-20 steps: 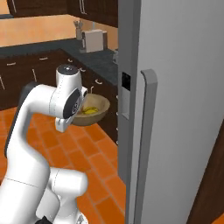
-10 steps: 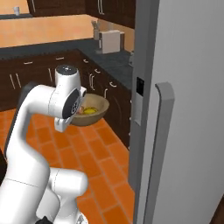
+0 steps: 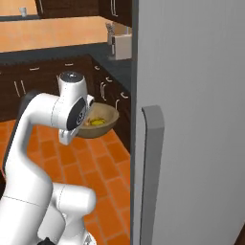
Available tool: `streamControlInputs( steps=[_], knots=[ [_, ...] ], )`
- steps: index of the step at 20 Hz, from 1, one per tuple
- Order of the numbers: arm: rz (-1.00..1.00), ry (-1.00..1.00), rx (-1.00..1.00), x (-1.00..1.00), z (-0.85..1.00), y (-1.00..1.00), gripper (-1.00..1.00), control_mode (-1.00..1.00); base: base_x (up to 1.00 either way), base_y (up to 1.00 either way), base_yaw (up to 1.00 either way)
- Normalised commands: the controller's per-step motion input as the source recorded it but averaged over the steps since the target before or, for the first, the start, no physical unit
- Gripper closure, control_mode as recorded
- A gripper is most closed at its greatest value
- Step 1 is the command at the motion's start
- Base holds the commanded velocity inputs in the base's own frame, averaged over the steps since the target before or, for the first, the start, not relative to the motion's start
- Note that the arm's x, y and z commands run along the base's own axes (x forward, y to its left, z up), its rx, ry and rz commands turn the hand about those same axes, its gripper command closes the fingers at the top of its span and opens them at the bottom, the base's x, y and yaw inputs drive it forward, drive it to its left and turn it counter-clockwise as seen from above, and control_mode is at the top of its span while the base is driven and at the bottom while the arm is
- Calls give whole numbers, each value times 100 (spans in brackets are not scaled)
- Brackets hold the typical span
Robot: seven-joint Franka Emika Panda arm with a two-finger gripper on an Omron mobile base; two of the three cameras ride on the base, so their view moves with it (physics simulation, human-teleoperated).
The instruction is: Pick the chicken drumstick and lemon from their plates and place them in the bowl. Then put the bowl in the fridge.
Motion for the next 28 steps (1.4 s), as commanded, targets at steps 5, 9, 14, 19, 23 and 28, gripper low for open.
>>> streamControlInputs(
  steps=[5, 9, 14, 19, 23, 28],
  knots=[
    [0, 0, 0, 0, 0, 0, 100, 100, 68, 36, 3],
    [0, 0, 0, 0, 0, 0, 100, 100, 7, 59, -41],
    [0, 0, 0, 0, 0, 0, 100, 100, -30, 2, -97],
    [0, 0, 0, 0, 0, 0, 100, 100, -40, 53, -74],
    [0, 0, 0, 0, 0, 0, 100, 100, -11, 82, -66],
    [0, 0, 0, 0, 0, 0, 100, 100, -3, 14, -56]
  ],
)
